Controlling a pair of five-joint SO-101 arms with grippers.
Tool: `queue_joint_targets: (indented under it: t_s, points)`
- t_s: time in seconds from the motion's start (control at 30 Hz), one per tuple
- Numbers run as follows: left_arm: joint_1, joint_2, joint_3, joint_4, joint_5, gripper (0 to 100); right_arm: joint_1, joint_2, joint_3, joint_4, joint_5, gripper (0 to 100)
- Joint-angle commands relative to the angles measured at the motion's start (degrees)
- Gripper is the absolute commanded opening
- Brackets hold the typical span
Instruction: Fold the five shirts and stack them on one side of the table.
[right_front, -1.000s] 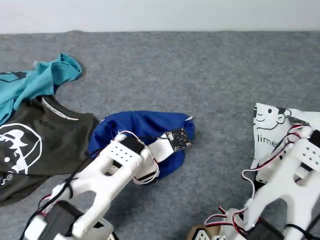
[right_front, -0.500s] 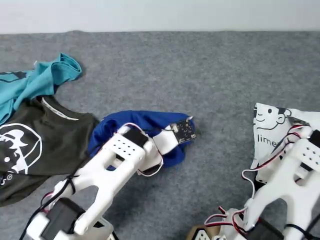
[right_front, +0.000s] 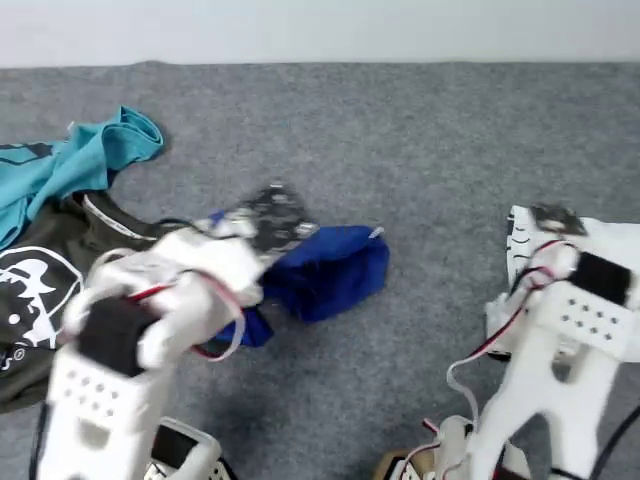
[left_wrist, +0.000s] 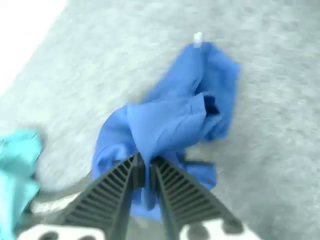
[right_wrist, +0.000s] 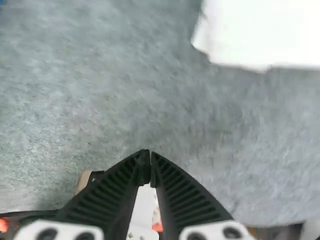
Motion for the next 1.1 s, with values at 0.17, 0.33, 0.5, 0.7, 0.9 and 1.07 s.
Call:
queue_joint_targets:
  t_s: [0.17, 0.33, 0.5, 0.7, 0.9, 1.07]
  points:
    - [-28.0, -8.2, -1.9, 5.4, -6.8, 0, -18.8, -2.8, -11.1, -0.4, 0.6, 0.9]
    - [-38.6, -10.5, 3.2, 6.0, -7.7, 0, -26.6, 3.4, -13.5, -0.5, 0.6, 0.9]
    - [-44.7, -13.5, 14.3, 1.6, -8.0, 0, -33.8, 9.7, -19.3, 0.0, 0.6, 0.9]
    - [-52.2, -16.4, 24.3, -5.4, -9.1, 0, -42.2, 19.5, -24.4, 0.0, 0.7, 1.2]
    - [-57.8, -16.4, 32.0, -11.7, -9.4, 0, -45.1, 30.5, -32.9, 0.0, 5.8, 9.6]
    - [-58.5, -16.6, 33.7, -12.0, -9.4, 0, -45.2, 38.5, -41.5, 0.7, 6.0, 18.4]
